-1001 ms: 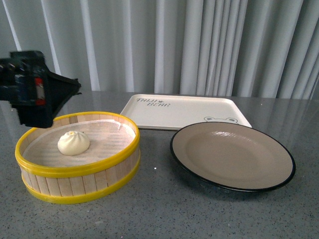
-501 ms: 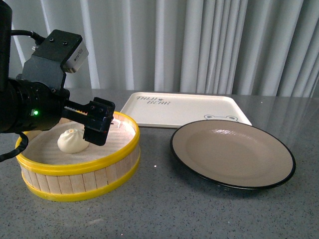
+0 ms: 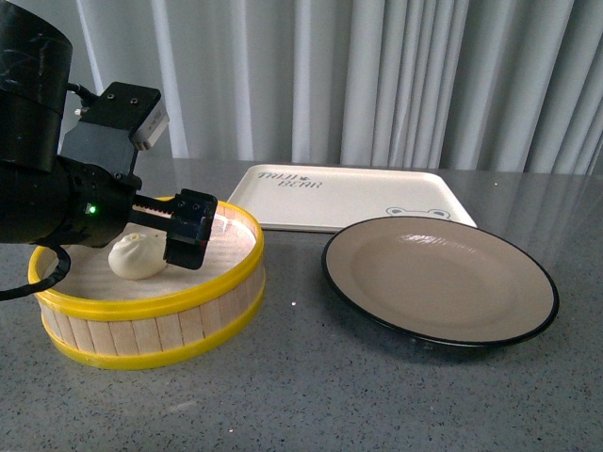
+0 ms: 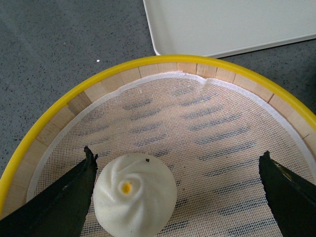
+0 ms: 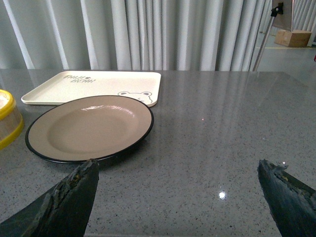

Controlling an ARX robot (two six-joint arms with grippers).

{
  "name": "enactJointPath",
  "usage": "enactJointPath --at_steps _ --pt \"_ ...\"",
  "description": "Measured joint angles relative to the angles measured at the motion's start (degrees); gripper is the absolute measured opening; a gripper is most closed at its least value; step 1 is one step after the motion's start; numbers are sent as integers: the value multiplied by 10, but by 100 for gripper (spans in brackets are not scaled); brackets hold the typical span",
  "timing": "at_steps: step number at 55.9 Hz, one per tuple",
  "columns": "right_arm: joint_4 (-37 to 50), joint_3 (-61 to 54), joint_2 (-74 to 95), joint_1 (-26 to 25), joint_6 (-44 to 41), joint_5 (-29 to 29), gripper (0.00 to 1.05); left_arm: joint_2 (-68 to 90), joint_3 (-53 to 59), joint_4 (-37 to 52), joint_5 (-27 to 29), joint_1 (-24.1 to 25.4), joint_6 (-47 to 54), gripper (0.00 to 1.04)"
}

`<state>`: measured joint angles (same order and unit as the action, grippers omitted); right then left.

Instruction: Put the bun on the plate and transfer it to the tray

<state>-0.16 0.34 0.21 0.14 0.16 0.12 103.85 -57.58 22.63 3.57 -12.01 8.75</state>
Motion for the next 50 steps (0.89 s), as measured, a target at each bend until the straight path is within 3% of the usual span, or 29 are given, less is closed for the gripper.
enactJointPath --at_steps 50 --pt "0 0 0 0 0 0 96 38 -37 -46 29 24 -41 98"
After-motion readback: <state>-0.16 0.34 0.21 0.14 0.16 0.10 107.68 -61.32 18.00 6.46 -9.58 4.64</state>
